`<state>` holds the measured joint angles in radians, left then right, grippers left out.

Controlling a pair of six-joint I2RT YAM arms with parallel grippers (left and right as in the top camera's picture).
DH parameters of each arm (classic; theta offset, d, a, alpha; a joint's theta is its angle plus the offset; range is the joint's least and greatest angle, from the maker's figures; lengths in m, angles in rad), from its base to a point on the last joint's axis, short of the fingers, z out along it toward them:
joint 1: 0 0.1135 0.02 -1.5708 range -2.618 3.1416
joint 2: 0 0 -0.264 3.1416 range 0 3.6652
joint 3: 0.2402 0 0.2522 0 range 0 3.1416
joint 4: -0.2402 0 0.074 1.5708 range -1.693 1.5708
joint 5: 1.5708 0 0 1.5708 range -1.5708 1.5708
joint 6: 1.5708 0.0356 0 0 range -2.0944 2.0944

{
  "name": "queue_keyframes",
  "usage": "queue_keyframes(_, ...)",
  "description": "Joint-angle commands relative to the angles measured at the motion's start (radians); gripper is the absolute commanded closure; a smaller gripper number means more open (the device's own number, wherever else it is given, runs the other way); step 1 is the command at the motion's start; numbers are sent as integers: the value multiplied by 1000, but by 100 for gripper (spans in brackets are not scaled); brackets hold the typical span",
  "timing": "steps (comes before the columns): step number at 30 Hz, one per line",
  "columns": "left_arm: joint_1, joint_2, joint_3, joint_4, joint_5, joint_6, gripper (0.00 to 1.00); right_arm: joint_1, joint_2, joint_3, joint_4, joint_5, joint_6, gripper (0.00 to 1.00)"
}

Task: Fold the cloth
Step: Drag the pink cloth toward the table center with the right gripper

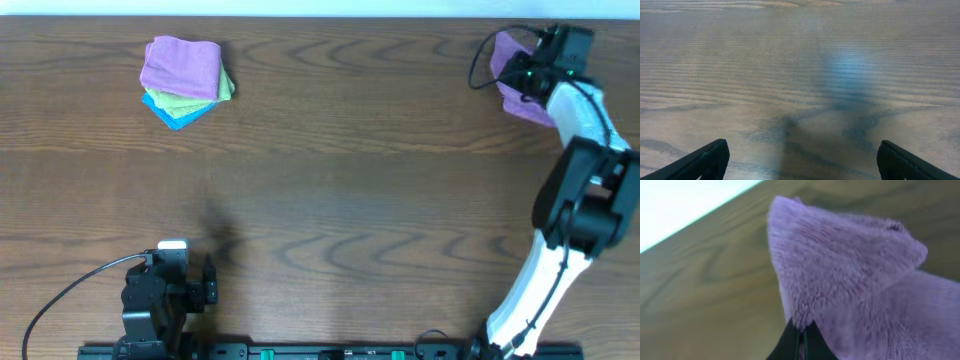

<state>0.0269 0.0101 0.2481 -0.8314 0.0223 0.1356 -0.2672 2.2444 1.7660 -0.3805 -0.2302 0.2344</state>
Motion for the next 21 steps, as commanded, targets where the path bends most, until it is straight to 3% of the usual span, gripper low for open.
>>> queue_keyframes(1,-2,-6,-6,-59,-3,25,5,51,-164,16,-118,-28,-156,99)
queue_keyframes(12,-2,-6,-6,-59,-3,25,5,217,-431,16,-689,-67,-352,99)
queue_keyframes(21,-2,-6,-6,-59,-3,25,4,415,-575,11,-962,-66,-435,99)
